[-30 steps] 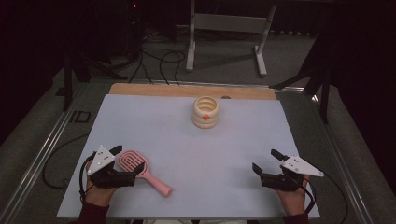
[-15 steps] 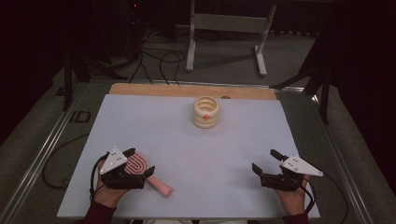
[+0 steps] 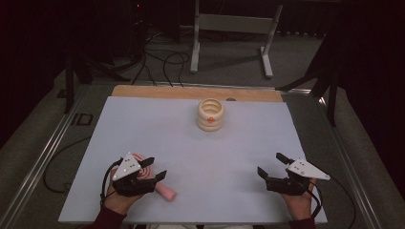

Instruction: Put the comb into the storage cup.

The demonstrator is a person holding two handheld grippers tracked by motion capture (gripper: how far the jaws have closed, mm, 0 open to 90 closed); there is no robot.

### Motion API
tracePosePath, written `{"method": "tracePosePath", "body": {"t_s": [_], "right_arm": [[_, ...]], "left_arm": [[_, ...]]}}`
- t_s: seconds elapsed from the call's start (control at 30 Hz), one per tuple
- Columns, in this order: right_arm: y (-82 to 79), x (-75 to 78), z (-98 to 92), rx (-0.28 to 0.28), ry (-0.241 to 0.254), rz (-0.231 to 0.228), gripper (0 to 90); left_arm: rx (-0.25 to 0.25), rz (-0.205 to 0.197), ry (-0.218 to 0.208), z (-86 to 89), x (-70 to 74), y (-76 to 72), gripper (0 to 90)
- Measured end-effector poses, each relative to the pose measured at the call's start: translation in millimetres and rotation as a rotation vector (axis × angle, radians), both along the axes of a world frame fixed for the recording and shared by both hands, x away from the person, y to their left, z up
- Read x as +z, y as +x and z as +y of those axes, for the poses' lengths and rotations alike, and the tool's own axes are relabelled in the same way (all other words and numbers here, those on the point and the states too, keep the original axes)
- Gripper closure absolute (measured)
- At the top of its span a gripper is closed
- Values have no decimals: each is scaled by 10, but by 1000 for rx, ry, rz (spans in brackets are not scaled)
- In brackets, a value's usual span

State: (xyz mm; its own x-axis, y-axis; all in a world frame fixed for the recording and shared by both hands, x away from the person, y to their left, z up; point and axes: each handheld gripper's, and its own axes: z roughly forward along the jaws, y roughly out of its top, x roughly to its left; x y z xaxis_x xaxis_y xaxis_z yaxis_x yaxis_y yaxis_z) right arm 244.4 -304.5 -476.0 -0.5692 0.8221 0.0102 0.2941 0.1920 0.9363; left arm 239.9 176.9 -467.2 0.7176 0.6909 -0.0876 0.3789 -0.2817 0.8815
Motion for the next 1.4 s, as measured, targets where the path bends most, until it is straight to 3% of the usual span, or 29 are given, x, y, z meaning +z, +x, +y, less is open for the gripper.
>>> {"method": "tracePosePath", "body": {"t_s": [0.3,0.47,0.63,1.27,1.4], "right_arm": [[1,1,0,2,0,1,95],[-1,4,-3,-1,0,-1,95],[-5,12,-9,-2,14,0,95],[-5,15,-9,-7,13,-3,96],[-5,17,-13,-7,12,-3,96]], "left_arm": [[-42,13,0,-75,-22,-12,589],[-90,49,3,-143,-46,-16,699],[-115,90,17,-216,-82,-17,889],[-127,178,79,-321,-212,17,900],[-117,220,106,-335,-269,41,900]]}}
